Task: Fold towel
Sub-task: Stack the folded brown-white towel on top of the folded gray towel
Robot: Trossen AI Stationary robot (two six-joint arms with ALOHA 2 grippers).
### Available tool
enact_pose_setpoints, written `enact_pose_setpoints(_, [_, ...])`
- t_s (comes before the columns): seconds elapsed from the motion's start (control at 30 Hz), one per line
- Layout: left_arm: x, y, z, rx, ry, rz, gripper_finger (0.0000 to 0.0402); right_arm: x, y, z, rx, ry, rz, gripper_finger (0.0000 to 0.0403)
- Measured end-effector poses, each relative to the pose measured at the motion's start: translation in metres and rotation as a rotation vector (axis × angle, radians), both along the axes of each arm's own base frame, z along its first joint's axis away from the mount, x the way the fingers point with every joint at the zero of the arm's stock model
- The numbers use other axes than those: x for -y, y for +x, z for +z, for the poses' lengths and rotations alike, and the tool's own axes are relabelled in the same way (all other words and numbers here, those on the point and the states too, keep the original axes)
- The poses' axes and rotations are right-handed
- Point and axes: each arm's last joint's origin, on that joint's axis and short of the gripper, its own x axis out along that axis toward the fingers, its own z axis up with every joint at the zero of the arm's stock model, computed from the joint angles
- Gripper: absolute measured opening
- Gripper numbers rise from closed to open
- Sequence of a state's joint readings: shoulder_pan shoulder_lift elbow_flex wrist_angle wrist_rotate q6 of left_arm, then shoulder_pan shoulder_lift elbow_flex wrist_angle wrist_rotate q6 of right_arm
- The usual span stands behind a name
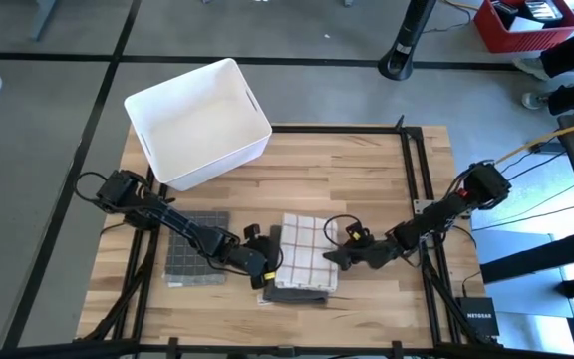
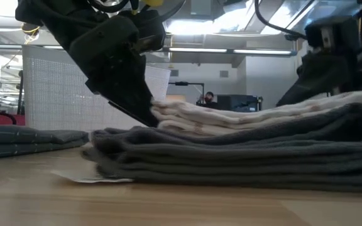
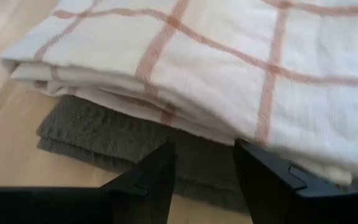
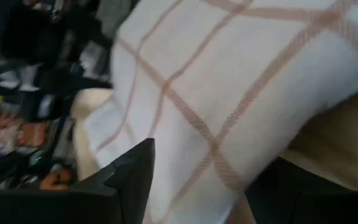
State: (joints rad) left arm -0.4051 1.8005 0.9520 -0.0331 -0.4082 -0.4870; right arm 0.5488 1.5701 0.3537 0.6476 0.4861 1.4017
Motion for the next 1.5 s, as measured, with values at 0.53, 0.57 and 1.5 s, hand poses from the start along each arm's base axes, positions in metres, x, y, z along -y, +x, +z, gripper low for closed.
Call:
enact_pose_setpoints(0.53, [0.0,0.0,0.0,0.002,-0.001,0.002,0.0155,0.004,0.006,0.009,0.033,0.057,-0.086,0.0166])
enact_pose_setpoints(0.57, [0.0,0.0,0.0,0.001,-0.001,0.002,0.0155,0.003,0.008,0.006,0.025,0.06,-0.091,0.0166])
enact_pose_setpoints(1.5, [-0.004,-0.016,0.038,0.024,-0.012,-0.007,0.0155,-0.017,0.041,0.052,0.219,-0.12,-0.003,0.0017])
